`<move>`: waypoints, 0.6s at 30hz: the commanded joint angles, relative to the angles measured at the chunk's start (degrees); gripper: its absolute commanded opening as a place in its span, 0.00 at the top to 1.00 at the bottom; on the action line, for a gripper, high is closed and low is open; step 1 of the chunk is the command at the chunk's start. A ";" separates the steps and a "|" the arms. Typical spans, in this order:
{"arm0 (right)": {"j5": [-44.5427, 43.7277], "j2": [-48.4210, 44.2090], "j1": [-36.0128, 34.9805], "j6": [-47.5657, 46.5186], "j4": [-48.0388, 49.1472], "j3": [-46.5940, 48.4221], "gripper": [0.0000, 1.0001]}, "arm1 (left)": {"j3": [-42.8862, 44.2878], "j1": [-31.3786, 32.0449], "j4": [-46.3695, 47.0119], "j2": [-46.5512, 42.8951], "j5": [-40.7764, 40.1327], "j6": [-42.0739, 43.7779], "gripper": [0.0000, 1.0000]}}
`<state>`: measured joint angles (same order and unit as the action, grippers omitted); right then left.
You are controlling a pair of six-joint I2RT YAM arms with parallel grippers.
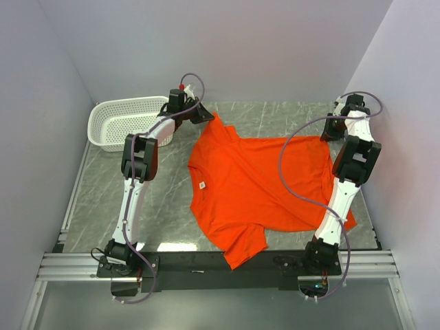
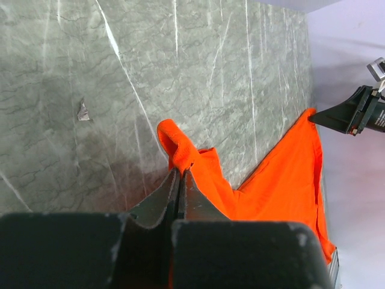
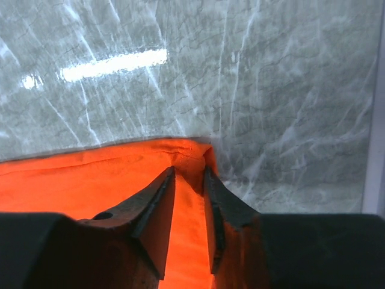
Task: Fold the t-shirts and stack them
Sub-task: Flatten the tshirt out
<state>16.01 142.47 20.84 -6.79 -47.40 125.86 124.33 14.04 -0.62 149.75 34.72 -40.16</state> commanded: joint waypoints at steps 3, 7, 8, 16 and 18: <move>-4.41 -3.34 -0.01 -4.28 2.75 -2.29 0.62 | 1.00 -0.33 3.00 -3.86 1.40 -0.79 1.00; -5.02 -2.30 -0.01 -5.69 2.75 -0.37 0.52 | 1.09 -0.33 3.17 -3.77 1.58 -1.06 1.00; -5.11 -1.68 -0.01 -6.04 2.05 0.69 0.52 | 1.09 -0.33 3.26 -3.77 1.58 -1.06 1.00; -4.15 1.74 -0.01 -7.01 0.82 4.11 0.51 | 1.35 -0.33 3.17 -3.50 1.84 -1.15 1.00; -2.40 2.80 -0.01 -7.19 -1.02 5.53 0.52 | 1.26 -0.33 3.17 -3.50 2.02 -1.15 1.00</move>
<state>12.25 143.22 20.78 -12.88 -46.96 127.61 124.33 14.00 -0.19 149.75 35.16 -41.23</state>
